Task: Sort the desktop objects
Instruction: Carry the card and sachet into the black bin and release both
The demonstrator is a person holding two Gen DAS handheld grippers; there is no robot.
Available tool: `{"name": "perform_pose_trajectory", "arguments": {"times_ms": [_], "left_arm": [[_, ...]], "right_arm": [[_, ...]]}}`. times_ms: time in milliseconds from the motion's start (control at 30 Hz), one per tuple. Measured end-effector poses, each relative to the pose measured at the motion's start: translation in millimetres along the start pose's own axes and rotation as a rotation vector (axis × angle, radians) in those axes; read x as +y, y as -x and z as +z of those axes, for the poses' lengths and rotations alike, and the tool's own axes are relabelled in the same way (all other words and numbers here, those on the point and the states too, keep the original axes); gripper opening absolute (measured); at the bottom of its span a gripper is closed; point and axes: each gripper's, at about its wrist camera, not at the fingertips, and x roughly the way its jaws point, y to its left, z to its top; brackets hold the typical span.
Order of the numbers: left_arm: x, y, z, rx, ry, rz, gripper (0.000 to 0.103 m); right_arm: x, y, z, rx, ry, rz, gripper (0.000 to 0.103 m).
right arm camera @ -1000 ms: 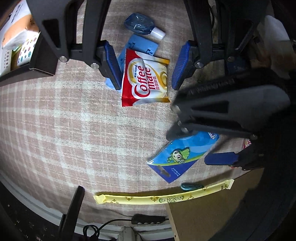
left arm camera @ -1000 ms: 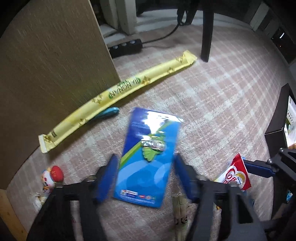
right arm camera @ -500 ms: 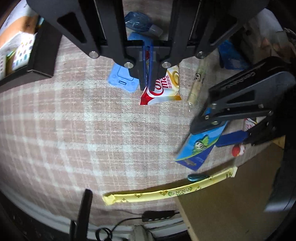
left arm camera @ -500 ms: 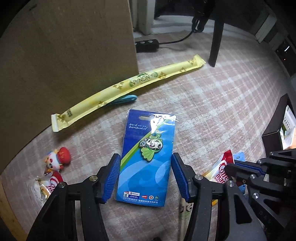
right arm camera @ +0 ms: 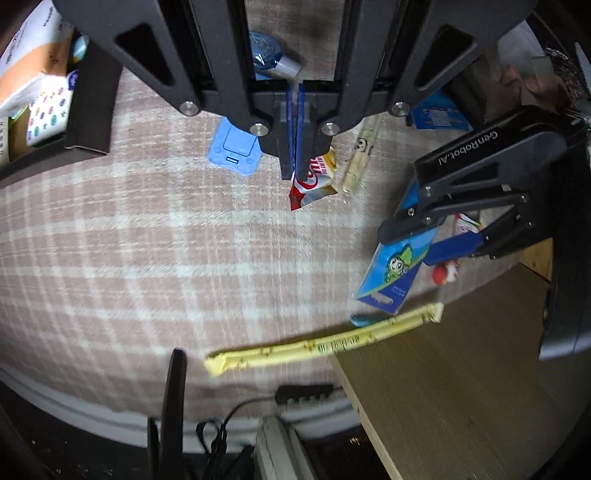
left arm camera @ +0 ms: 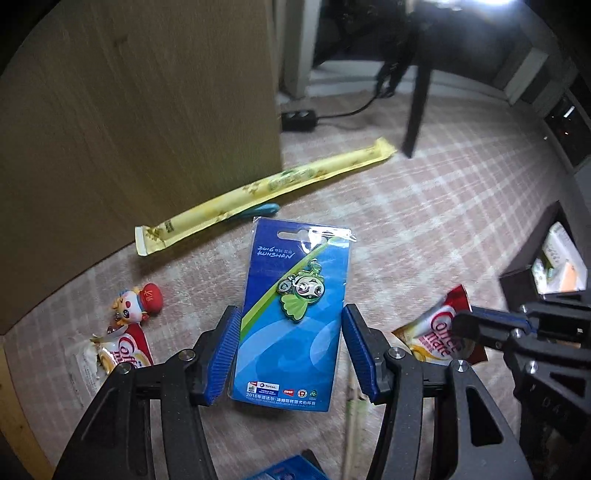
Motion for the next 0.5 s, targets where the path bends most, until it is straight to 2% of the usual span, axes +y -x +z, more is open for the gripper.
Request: {"name": "perform_pose_trajectory", "arguments": {"times_ms": [133,267,300,433,500], "left_arm": [[-8,32,3,-0.03,-0.036,-0.007,0.054],[-36,54,9,-0.066,-0.082,-0.036,0.054],[-52,55,35,-0.07,-0.095,-0.05,0.054],[-86,70,51,-0.094,-0.178,-0.096,0.054],[-118,79,48,-0.105,-0.222,-0.139,0.054]], "right_arm": [[2,29,-31,-0.046,-0.012,-0.001,0.001],[4,37,-54,-0.088,-0.047,-0.014,0.001],[2,38,-58,-0.101,-0.061,-0.016,0.001],[-29,60,-85,-0.153,-0.123,-0.022,0.001],[-53,84,-104,-0.18,-0.171,-0.025,0.001]]}}
